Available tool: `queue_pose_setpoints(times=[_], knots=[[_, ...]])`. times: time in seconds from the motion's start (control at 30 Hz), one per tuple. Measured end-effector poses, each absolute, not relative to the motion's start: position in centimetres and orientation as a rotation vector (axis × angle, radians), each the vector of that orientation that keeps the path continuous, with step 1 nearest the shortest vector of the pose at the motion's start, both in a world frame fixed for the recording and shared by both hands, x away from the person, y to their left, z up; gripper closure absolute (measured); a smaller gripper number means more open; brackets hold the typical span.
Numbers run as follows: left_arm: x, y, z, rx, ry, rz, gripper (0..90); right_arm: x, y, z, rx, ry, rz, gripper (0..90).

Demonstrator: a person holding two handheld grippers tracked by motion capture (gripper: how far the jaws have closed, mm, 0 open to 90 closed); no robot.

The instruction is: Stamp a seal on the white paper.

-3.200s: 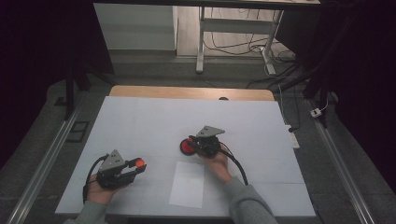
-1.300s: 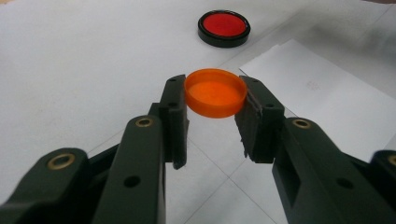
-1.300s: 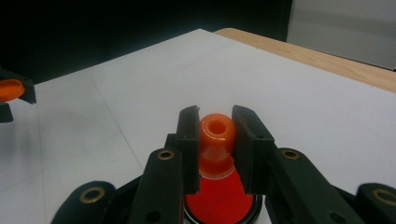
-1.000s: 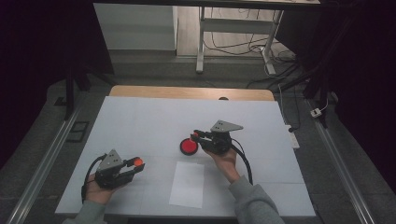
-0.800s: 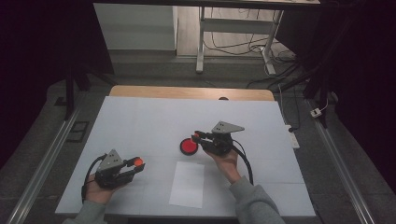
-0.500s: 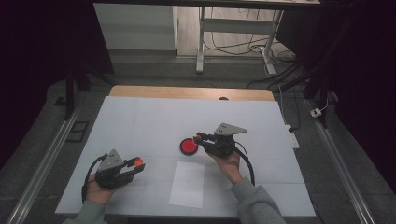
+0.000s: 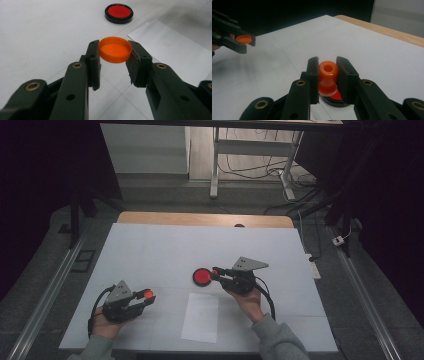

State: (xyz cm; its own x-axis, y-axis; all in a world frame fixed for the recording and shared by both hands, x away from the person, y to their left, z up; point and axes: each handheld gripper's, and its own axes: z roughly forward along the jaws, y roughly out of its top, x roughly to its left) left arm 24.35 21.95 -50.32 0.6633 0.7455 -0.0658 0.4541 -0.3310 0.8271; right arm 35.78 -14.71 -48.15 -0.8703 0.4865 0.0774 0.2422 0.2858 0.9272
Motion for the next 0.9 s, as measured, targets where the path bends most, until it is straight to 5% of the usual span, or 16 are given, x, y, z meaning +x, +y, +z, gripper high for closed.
queue_pose_setpoints(times=[0.9], knots=[[24.4,22.0,-50.3,1.982,0.936,0.411,64.6,33.7,-14.7,-48.1,0.612,2.366,1.639,72.4]])
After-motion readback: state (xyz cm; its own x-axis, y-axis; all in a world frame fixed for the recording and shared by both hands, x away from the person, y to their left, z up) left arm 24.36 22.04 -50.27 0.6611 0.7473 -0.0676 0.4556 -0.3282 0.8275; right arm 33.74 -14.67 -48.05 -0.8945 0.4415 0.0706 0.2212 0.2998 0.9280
